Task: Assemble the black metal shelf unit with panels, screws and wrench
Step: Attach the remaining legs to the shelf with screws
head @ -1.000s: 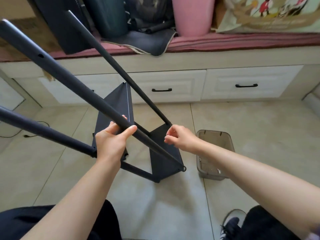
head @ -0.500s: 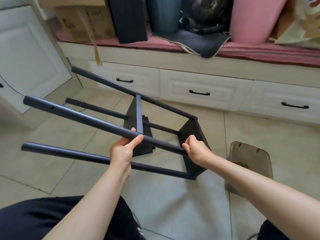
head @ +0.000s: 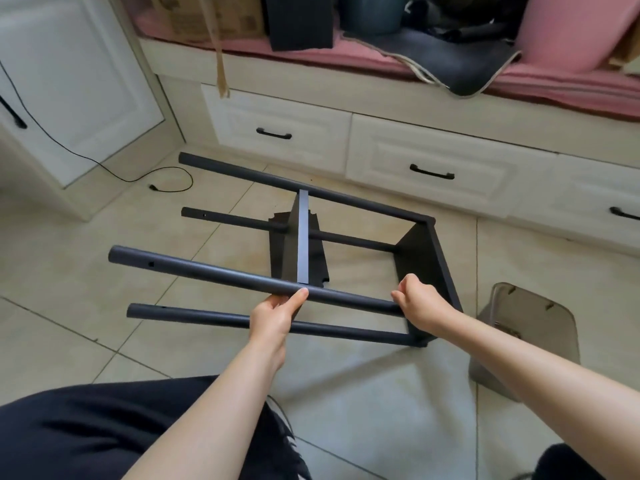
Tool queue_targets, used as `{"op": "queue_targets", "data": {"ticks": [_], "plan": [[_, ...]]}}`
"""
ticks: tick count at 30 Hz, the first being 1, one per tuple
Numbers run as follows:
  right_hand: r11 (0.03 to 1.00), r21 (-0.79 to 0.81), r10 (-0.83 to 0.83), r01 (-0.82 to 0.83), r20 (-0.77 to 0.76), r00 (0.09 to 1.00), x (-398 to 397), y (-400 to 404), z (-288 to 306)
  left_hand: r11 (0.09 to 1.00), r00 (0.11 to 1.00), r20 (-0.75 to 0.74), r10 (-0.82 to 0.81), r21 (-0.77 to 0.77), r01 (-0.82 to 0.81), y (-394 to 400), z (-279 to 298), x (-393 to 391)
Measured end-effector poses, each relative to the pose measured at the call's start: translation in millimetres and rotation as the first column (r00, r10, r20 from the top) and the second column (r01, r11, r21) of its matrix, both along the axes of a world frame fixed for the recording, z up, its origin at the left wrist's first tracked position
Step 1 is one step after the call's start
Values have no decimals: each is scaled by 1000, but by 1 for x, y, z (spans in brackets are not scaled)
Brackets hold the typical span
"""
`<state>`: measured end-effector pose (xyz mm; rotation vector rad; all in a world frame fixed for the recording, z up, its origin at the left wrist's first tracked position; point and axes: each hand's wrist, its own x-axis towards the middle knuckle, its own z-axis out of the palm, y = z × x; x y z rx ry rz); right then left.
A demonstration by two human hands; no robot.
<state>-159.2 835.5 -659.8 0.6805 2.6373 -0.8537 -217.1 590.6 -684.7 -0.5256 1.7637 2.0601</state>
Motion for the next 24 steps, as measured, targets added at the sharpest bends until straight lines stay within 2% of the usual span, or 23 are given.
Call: {"op": "queue_targets", "data": {"ticks": [10, 16, 20, 24], "plan": [[1000, -10, 0, 0, 8, 1000, 3, -1, -15, 998, 986, 157, 48, 39, -54, -1, -35, 6], [1000, -1, 16, -16, 18, 1000, 0, -5, -16, 998, 987, 154, 43, 32, -48, -5, -46, 9], [1000, -6, 5, -5, 29, 1000, 0, -7, -15, 998, 986, 167, 10, -55, -1, -7, -44, 8], [1000, -29, 11, -9, 84, 996, -2, -13, -14, 989, 984, 172, 55, -145, -30, -13, -51, 13]]}}
